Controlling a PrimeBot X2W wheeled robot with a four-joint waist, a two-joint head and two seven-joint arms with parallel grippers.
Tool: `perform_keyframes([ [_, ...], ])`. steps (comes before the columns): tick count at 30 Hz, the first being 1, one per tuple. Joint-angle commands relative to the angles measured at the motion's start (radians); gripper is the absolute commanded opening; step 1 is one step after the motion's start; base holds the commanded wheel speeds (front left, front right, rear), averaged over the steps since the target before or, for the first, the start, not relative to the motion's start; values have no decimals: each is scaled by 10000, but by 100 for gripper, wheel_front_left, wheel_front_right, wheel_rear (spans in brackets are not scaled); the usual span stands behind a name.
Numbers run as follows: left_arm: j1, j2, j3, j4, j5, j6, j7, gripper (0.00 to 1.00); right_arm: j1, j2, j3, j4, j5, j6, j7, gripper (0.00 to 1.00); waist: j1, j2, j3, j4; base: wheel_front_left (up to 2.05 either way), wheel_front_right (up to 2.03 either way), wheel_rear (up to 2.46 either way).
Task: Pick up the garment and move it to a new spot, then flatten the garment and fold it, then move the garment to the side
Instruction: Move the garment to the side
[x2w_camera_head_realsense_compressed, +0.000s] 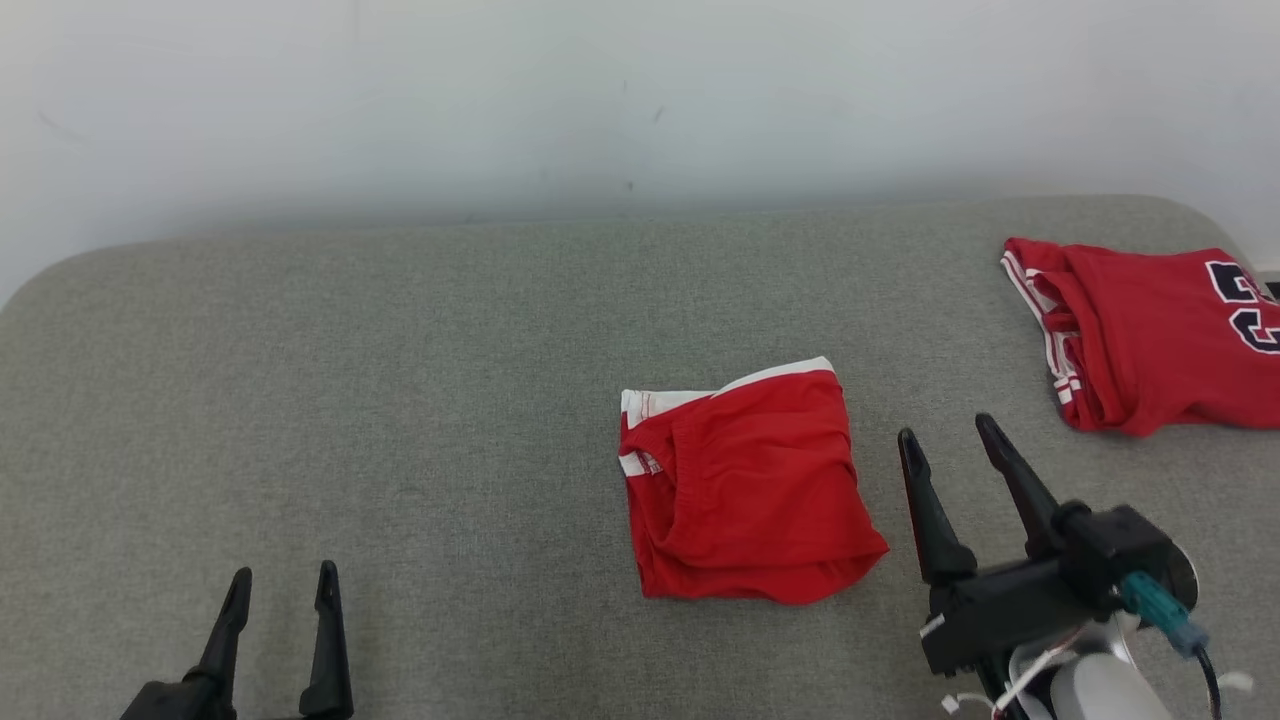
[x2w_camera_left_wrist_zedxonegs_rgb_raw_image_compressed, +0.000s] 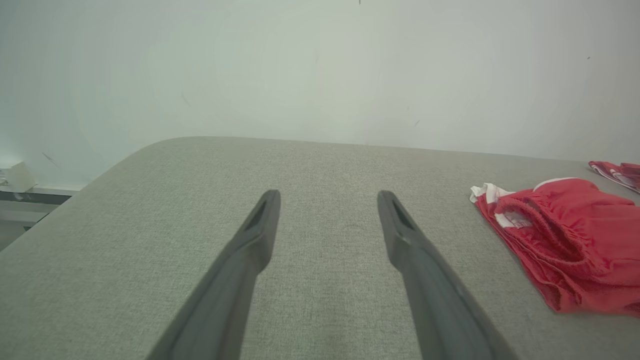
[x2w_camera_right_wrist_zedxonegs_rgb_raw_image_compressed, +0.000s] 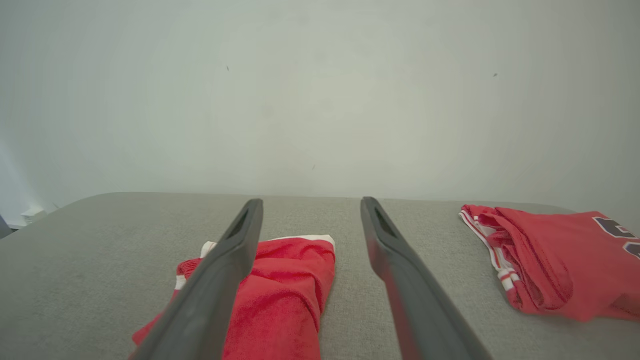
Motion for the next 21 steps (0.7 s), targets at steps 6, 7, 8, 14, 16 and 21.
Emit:
perform_keyframes([
  [6,-395,0,-120,52,-146,29,-2,100,-1738,-12,24,1197,-191,-28,1033,100,0,0,525,435,0,0,0],
  [7,-444,-2,-156,68,-159,17,-2,100,-1970,-17,23,1433,-208,-28,1182,100,0,0,597,511,0,0,0],
  [8,-486,-2,-172,91,-185,27,-2,100,-2193,-25,53,1666,-258,-28,1283,100,0,0,659,572,0,0,0],
  [14,-764,-3,-258,183,-329,52,-2,100,-2998,-41,-15,3262,-287,-28,1646,100,0,0,1022,872,0,0,0],
  [16,-799,-3,-268,185,-356,61,-2,100,-3098,-30,-45,3522,-265,-28,1640,100,0,0,1072,898,0,0,0],
  [21,-1018,-3,-306,218,-393,57,-2,100,-3440,-14,-187,4741,-210,-28,1549,100,0,0,1383,1030,0,0,0],
])
